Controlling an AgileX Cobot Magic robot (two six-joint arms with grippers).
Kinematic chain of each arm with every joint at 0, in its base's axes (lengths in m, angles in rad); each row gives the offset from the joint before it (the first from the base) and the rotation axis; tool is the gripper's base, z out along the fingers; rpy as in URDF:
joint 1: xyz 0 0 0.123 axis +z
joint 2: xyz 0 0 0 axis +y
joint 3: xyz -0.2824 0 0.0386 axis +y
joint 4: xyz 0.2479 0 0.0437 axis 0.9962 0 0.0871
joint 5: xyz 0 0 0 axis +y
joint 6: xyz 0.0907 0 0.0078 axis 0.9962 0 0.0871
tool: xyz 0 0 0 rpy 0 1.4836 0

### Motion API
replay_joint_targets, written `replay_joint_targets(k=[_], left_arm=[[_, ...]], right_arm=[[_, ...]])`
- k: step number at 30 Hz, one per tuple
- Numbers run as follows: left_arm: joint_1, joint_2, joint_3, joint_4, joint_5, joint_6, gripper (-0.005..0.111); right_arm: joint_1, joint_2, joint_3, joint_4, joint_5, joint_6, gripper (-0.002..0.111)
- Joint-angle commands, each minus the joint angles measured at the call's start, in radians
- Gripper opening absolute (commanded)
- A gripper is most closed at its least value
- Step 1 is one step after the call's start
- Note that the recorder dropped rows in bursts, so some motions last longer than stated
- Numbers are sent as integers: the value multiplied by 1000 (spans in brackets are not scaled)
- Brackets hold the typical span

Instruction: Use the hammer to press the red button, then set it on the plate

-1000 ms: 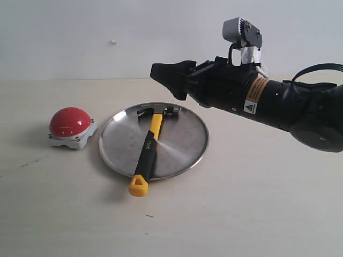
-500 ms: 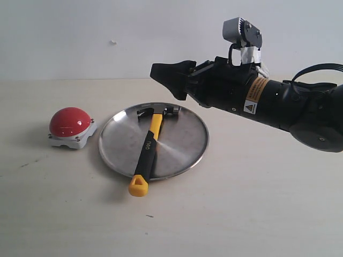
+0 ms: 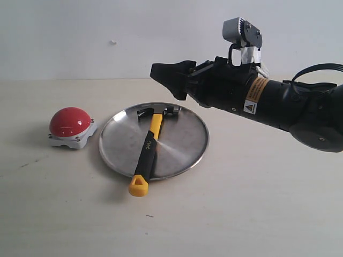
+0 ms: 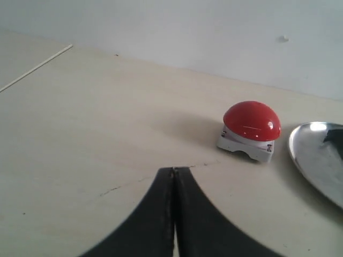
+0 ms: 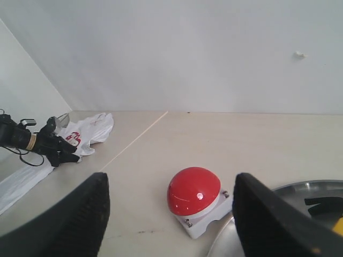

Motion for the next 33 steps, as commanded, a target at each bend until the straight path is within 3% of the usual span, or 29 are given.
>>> replay_joint_targets(k=[1,24,28,33], left_arm=[[3,-7,3,-4,12,71,0],[3,-7,3,6,12,71,0],[3,-7,3,6,12,71,0],[3,-7,3,6,12,71,0]], right_arm=[[0,-6,-3,1,-7,-6,63],[0,-32,-3,15,22,-35,63],[0,-148,-3,19,277,-246,63],[-7,-373,-3,24,854,-313,63]])
